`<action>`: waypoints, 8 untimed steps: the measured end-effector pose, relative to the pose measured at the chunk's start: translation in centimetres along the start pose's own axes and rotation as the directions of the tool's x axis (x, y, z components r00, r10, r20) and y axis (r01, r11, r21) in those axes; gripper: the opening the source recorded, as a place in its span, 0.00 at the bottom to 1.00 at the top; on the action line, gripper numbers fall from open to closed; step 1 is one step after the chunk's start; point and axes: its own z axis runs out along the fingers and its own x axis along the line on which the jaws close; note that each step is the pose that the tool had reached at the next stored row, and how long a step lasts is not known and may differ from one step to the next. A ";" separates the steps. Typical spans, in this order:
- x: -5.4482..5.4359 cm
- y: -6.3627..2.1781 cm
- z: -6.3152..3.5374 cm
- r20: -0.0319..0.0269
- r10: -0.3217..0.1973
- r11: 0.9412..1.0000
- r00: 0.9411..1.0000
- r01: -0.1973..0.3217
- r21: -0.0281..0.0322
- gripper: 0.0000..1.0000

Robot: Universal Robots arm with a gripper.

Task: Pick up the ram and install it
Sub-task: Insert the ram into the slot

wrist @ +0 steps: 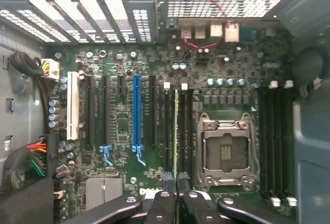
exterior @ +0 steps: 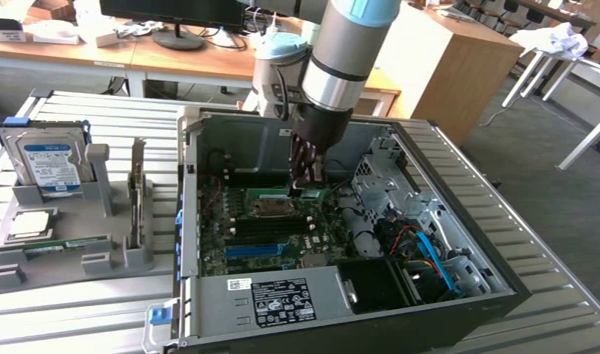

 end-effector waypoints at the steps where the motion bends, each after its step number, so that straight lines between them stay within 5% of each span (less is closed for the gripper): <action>1: 0.3 -0.01 0.18 0.000 0.000 1.000 1.000 0.000 0.000 0.13; 8: 0.8 0.39 1.48 0.000 0.000 1.000 1.000 0.000 0.000 0.13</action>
